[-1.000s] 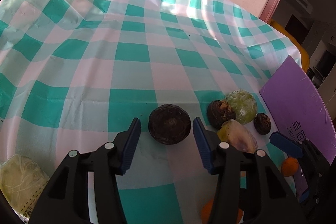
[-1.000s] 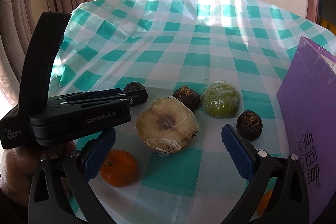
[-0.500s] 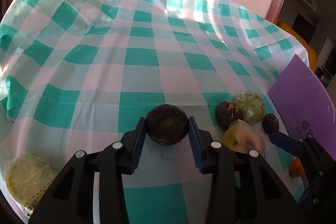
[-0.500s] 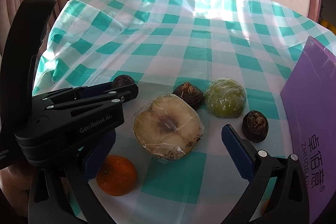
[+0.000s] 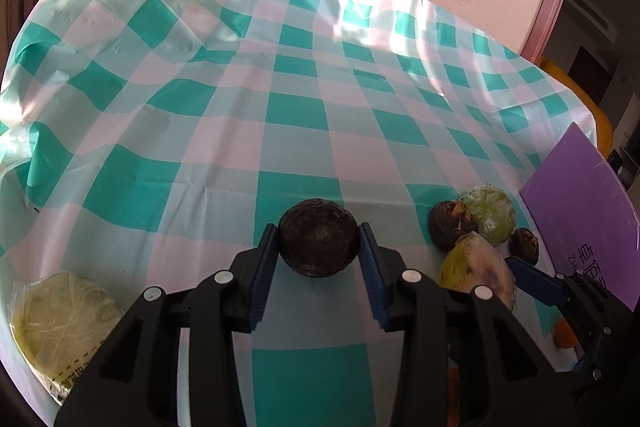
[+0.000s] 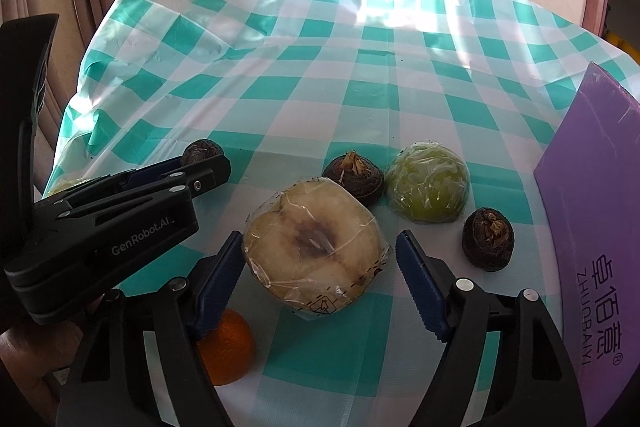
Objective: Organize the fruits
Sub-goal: 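Close the right tool on another wrapped pear half while the left tool lifts the dark fruit toward the box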
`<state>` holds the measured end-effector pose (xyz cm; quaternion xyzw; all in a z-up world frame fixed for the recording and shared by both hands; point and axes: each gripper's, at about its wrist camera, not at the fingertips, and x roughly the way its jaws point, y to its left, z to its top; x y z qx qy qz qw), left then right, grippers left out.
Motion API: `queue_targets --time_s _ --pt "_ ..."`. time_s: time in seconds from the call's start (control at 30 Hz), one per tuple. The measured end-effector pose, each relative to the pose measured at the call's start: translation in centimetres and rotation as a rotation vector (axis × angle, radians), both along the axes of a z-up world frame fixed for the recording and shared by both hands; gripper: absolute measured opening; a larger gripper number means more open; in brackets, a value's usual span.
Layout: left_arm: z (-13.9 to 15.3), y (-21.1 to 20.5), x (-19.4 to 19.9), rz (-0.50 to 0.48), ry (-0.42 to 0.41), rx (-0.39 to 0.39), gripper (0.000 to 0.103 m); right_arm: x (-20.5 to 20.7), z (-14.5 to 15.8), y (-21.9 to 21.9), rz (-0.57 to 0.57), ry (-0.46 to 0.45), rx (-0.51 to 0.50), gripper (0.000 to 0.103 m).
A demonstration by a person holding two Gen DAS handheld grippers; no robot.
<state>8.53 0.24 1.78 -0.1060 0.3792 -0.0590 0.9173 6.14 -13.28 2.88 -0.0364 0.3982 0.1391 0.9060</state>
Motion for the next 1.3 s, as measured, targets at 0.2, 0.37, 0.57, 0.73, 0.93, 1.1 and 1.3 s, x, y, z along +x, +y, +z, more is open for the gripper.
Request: queue_targets --time_s 0.2,0.37,0.57,0.73,0.93,1.1,1.3 --pt "0.0 0.0 -0.1 0.0 0.001 0.004 0.04 -0.3 0.1 0.1 0.009 -0.012 0.003 0.065" --pt "-0.1 -0.1 -0.1 -0.001 0.002 0.006 0.04 -0.4 0.2 0.0 0.012 -0.011 0.015 0.064" --pt "0.0 -0.2 -0.2 0.0 -0.001 0.008 0.04 -0.6 0.2 -0.5 0.006 -0.006 0.052 0.064" --pt "0.1 0.0 -0.5 0.003 -0.02 0.018 0.04 -1.3 0.6 -0.8 0.007 -0.029 0.063 0.064" --pt "1.0 0.2 -1.4 0.006 -0.057 0.045 0.04 -2.1 1.2 -1.1 0.008 -0.055 0.07 0.064" --pt "2.0 0.2 -2.5 0.005 -0.076 0.073 0.04 -2.4 1.7 -1.9 -0.005 -0.064 0.101 0.064" --pt "3.4 -0.7 -3.3 -0.001 -0.098 0.1 0.04 -2.8 2.3 -2.8 -0.021 -0.068 0.127 0.063"
